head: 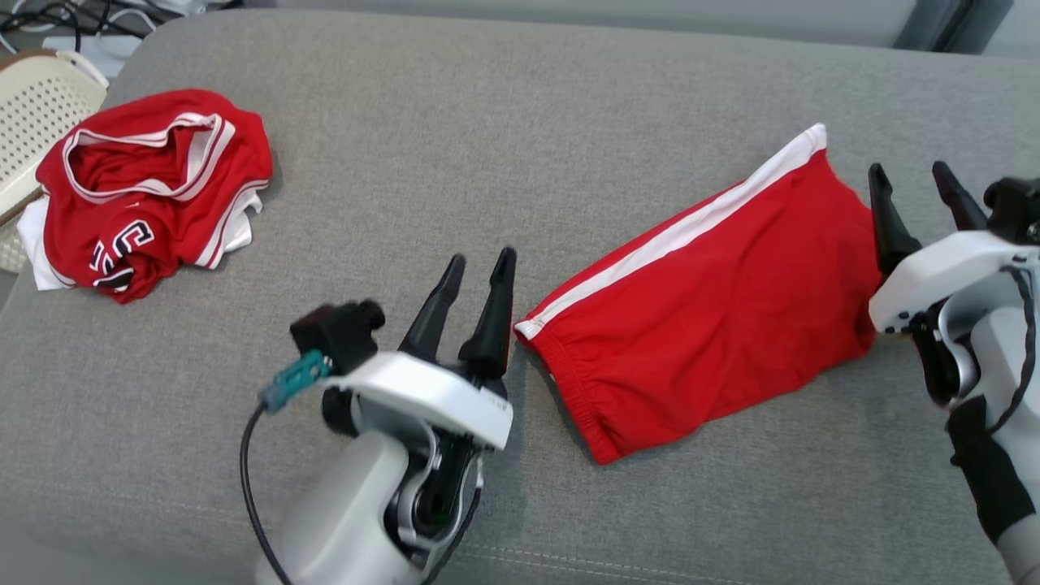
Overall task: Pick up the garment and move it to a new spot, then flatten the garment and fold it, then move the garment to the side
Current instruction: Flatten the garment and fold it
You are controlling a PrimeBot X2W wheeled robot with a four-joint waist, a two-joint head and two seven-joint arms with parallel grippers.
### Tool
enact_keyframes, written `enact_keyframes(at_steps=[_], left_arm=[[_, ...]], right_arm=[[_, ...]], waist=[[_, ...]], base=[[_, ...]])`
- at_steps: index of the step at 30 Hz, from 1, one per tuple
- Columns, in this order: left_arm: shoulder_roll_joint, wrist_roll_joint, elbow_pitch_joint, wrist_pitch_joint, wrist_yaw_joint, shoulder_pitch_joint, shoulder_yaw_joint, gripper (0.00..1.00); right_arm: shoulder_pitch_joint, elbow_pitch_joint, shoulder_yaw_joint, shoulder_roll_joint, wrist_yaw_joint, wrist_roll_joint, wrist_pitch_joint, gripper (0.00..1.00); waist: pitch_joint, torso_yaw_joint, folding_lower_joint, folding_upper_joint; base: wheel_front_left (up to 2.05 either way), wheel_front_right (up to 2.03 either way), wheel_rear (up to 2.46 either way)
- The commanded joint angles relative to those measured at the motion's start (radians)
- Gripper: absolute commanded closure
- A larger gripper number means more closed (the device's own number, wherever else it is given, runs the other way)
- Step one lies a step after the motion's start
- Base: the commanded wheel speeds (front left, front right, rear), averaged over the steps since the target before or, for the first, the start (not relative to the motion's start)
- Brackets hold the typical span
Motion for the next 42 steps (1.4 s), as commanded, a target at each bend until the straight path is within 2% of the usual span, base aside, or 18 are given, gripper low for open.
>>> enact_keyframes(at_steps=[1,5,8,11,15,21,27,35,36,42], left_arm=[[0.008,0.057,-0.045,-0.010,0.015,0.025,0.048,0.00],[0.008,0.314,-0.148,-0.010,0.051,0.137,0.103,0.00],[0.008,0.464,-0.213,-0.010,0.076,0.222,0.133,0.00],[0.008,0.574,-0.257,-0.010,0.095,0.296,0.158,0.00],[0.008,0.656,-0.290,-0.010,0.106,0.380,0.176,0.00],[0.008,0.684,-0.324,-0.010,0.139,0.474,0.204,0.00],[0.008,0.695,-0.338,-0.010,0.134,0.499,0.191,0.00],[0.008,0.705,-0.358,-0.010,0.137,0.461,0.151,0.00],[0.008,0.705,-0.358,-0.010,0.137,0.461,0.151,0.00],[0.008,0.700,-0.363,-0.010,0.141,0.425,0.113,0.00]], right_arm=[[0.031,-0.046,0.004,0.006,0.000,0.001,-0.013,0.00],[0.144,-0.142,-0.016,0.022,0.000,-0.025,-0.013,0.00],[0.232,-0.202,-0.029,0.042,0.000,-0.038,-0.013,0.00],[0.311,-0.251,-0.051,0.057,0.000,-0.041,-0.013,0.00],[0.411,-0.315,-0.073,0.070,0.000,-0.060,-0.013,0.00],[0.526,-0.379,-0.128,0.083,0.000,-0.045,-0.013,0.00],[0.551,-0.355,-0.162,0.086,0.000,0.032,-0.013,0.00],[0.413,-0.163,-0.181,0.053,0.000,0.270,-0.001,0.00],[0.413,-0.163,-0.181,0.053,0.000,0.270,-0.001,0.00],[0.258,-0.001,-0.194,-0.011,0.000,0.400,0.078,0.00]], waist=[[-0.025,-0.015,0.0000,0.0000],[-0.075,-0.036,0.0000,0.0000],[-0.116,-0.051,0.0000,0.0000],[-0.157,-0.063,0.0000,0.0000],[-0.202,-0.067,0.0000,0.0000],[-0.238,-0.062,0.0000,0.0000],[-0.232,-0.024,0.0000,0.0000],[-0.169,0.068,0.0000,0.0000],[-0.169,0.068,0.0000,0.0000],[-0.108,0.141,0.0000,0.0000]], base=[[0.00,0.00,0.00],[0.00,0.00,0.00],[0.00,0.00,0.00],[0.00,0.00,0.00],[0.00,0.00,0.00],[0.00,0.00,0.00],[0.00,0.00,0.00],[0.00,0.00,0.00],[0.00,0.00,0.00],[0.00,0.00,0.00]])
